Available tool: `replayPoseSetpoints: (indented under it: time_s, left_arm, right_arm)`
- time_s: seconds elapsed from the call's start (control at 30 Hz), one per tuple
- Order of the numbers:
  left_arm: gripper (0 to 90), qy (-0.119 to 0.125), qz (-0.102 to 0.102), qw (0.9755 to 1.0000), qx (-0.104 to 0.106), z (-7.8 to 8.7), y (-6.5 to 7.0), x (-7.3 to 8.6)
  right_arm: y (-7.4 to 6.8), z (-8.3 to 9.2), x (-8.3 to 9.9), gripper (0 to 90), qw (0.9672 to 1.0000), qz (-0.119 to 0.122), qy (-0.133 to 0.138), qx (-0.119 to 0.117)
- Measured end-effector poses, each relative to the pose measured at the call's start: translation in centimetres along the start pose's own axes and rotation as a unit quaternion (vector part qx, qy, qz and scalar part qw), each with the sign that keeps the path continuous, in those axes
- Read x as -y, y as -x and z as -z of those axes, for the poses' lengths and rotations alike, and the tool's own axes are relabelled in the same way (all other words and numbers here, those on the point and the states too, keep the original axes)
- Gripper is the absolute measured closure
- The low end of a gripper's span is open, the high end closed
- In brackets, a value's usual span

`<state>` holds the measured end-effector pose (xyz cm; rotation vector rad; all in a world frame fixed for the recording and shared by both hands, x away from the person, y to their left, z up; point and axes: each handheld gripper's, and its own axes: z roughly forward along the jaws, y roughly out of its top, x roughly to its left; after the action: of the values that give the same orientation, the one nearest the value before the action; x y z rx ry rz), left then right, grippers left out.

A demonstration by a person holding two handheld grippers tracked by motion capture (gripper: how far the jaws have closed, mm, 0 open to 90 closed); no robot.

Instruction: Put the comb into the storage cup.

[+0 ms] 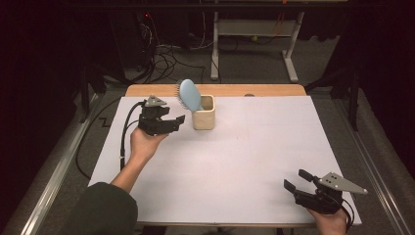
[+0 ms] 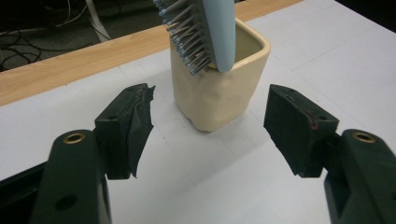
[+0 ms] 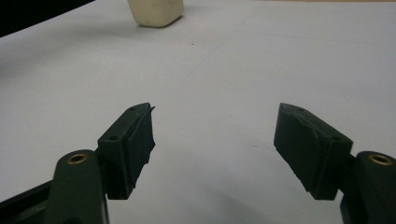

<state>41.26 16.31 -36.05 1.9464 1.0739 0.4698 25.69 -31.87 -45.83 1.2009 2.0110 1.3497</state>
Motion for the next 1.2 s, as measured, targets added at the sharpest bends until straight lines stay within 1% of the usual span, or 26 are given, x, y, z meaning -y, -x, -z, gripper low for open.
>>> replayPoseSetpoints:
  time_s: [0.37,0.87,1.07,1.2]
  left_arm:
    - [33.5,0.006,0.0,1.0,-0.006,1.0,-0.2,0.8]
    - [33.7,0.011,0.003,0.9999,-0.004,1.8,-0.5,1.2]
    - [33.7,0.01,-0.002,0.9999,-0.004,2.4,-0.3,1.5]
    - [33.7,0.012,-0.002,0.9999,-0.003,2.8,-0.3,1.8]
  right_arm:
    - [0.0,0.0,0.0,29.0,1.0,-0.001,0.0,0.0]
    - [0.1,0.0,0.1,29.0,1.0,-0.004,-0.001,0.001]
    - [0.1,0.1,0.1,29.0,1.0,-0.006,0.001,0.001]
    - [0.1,0.1,0.1,29.0,1.0,-0.005,0.0,0.0]
